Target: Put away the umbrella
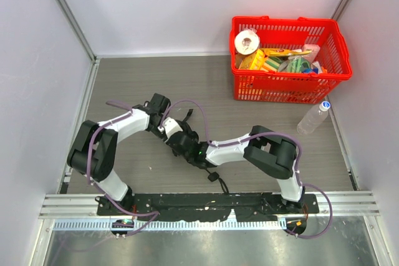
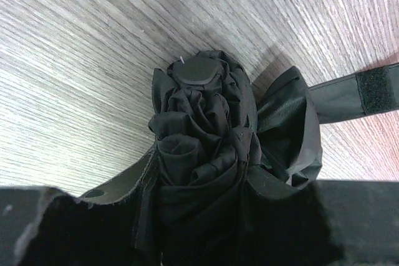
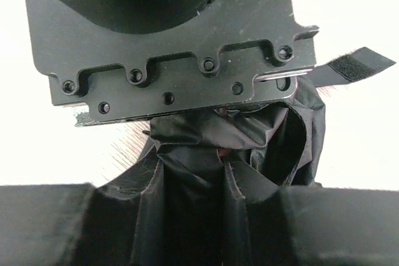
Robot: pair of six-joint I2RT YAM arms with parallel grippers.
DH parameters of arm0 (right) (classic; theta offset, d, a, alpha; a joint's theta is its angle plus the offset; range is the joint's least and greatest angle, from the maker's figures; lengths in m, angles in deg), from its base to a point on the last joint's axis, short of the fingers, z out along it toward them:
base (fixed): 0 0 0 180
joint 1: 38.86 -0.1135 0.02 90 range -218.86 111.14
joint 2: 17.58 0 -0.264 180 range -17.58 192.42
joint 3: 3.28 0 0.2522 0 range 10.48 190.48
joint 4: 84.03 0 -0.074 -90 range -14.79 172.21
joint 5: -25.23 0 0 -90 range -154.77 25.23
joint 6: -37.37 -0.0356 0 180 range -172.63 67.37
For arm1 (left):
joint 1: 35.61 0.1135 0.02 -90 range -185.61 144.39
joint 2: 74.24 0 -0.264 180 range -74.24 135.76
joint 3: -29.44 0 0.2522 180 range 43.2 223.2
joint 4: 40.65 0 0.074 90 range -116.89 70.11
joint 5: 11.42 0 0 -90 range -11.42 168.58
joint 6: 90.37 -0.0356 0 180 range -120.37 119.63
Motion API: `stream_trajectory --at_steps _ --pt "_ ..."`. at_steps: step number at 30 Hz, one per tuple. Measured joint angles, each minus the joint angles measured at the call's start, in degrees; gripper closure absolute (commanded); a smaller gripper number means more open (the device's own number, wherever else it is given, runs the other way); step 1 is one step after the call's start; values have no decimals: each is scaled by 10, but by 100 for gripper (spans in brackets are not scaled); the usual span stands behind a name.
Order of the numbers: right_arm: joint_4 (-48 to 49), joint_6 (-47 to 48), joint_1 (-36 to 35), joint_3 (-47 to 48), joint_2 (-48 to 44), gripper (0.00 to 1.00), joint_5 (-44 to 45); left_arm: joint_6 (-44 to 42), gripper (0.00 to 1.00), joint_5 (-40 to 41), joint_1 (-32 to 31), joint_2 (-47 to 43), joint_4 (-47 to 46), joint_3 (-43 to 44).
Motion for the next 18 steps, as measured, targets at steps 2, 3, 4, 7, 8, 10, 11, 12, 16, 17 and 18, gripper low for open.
stream_trajectory --at_steps 2,3,4,7,8,10,11,12,16,17,18 --pt "-1 -2 0 2 1 94 -2 -2 91 0 1 0 -2 0" --pt "-1 -4 2 2 1 97 -4 -3 86 0 1 0 -3 -1" --pt "-1 -5 3 2 1 99 -8 -5 79 0 1 0 -4 -1" --pt "3 -8 6 0 1 99 -16 -12 55 0 2 -3 -12 -3" --pt "9 -9 7 -3 1 99 -21 -14 48 0 2 -6 -16 -6" --pt "20 -10 11 -9 0 99 -30 -17 36 -2 4 -14 -30 -14" --pt "29 -12 15 -13 0 99 -37 -24 29 -1 4 -18 -39 -17" --pt "37 -15 18 -17 -1 99 -45 -29 19 -2 5 -22 -49 -19" --pt "60 -26 30 -31 -5 99 -73 -58 0 -20 20 -41 -84 -25" --pt "64 -27 32 -32 -5 99 -78 -64 0 -25 27 -46 -85 -26" --pt "67 -30 35 -34 -5 99 -83 -74 0 -31 36 -52 -85 -28"
